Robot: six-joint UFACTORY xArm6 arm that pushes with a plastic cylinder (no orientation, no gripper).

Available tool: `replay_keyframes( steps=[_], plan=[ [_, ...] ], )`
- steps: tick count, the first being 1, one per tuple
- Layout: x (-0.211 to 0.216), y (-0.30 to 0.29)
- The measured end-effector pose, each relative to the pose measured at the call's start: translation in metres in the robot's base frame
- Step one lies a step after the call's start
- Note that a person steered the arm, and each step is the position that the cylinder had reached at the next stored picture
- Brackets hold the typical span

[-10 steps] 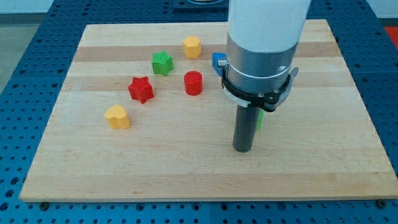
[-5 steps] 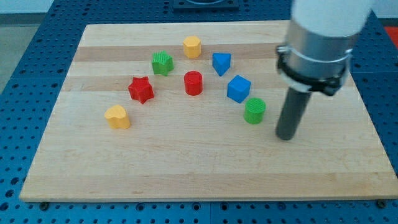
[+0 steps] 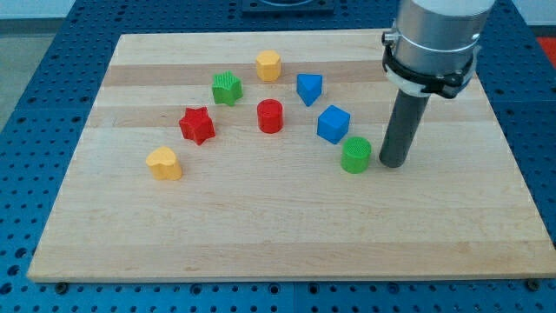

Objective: Place the green circle below the cube

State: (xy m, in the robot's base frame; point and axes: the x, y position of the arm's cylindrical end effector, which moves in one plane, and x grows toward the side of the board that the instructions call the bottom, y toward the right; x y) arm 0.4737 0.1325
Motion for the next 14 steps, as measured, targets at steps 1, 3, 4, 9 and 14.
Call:
replay_keyframes(
  steps=[1, 3, 4, 9, 14],
  plan=[
    [0.0, -0.001],
    [0.004, -0.002],
    [0.012, -0.002],
    [-0.007, -0.022],
    [0.082, -0.145]
  ],
)
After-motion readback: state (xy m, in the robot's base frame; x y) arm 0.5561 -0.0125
